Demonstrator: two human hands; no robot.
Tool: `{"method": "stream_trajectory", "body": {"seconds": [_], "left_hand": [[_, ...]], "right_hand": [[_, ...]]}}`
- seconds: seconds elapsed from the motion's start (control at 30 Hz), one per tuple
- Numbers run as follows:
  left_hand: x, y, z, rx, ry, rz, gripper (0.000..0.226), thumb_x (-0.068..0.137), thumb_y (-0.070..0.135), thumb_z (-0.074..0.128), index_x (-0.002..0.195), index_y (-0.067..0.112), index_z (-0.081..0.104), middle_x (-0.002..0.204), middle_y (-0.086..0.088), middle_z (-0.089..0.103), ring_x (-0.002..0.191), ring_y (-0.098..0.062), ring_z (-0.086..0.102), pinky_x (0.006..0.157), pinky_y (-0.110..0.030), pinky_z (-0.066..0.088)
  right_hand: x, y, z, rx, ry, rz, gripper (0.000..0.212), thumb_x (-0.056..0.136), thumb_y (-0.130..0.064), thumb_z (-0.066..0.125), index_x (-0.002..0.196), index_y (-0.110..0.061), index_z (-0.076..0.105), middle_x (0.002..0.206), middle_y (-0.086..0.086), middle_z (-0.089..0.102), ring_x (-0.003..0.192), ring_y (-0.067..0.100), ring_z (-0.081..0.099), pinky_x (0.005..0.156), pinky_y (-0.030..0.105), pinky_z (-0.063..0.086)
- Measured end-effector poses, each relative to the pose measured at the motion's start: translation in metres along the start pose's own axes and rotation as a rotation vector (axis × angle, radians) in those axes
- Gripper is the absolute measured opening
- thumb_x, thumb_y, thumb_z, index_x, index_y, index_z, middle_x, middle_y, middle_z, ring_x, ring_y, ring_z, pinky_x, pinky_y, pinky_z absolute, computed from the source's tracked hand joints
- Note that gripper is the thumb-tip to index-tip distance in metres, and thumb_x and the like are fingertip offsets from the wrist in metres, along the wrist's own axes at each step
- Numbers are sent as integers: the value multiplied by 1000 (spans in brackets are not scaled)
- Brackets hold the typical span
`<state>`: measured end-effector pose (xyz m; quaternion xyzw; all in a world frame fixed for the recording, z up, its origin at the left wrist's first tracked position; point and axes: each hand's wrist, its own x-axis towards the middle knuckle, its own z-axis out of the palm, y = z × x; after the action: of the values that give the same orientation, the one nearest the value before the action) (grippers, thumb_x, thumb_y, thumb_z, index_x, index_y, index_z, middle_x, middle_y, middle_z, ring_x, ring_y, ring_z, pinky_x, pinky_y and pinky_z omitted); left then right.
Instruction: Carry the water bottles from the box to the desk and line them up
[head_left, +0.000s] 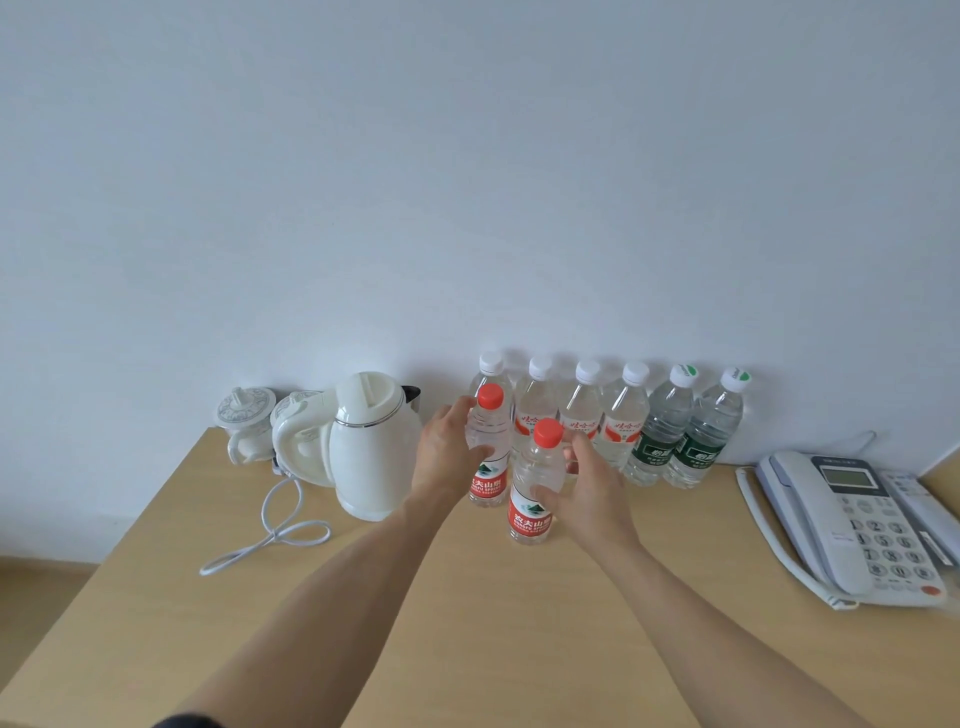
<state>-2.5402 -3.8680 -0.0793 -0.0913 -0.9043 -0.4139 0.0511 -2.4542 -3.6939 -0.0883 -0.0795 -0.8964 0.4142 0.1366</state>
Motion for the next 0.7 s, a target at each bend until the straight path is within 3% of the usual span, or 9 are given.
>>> {"method": "stream_trajectory", "body": {"seconds": [0.17,0.47,0.7], "left_hand": [[1,-1,-1,-1,-21,-10,63,74,10,86,128,22,57,105,-3,61,101,-24,61,89,-41,53],[1,2,-3,12,-34,-7,56,75,9,84,123,18,57,97,-4,60,96,-24,57,80,-31,46],[7,-1,-6,8,-68,-3,51,73,5,83,115,15,58,96,-6,65,94,-26,62,84,-41,53]], "right_hand": [[4,-1,-1,-15,-3,-16,60,74,-15,86,126,-21,57,105,-4,64,98,16,59,83,33,48],[32,-11,5,-59,49,18,44,76,-11,84,109,-16,56,94,-5,58,91,18,54,73,28,35],[45,-10,12,-91,49,48,46,80,-8,80,119,-12,56,104,6,58,95,21,52,79,28,35]]}}
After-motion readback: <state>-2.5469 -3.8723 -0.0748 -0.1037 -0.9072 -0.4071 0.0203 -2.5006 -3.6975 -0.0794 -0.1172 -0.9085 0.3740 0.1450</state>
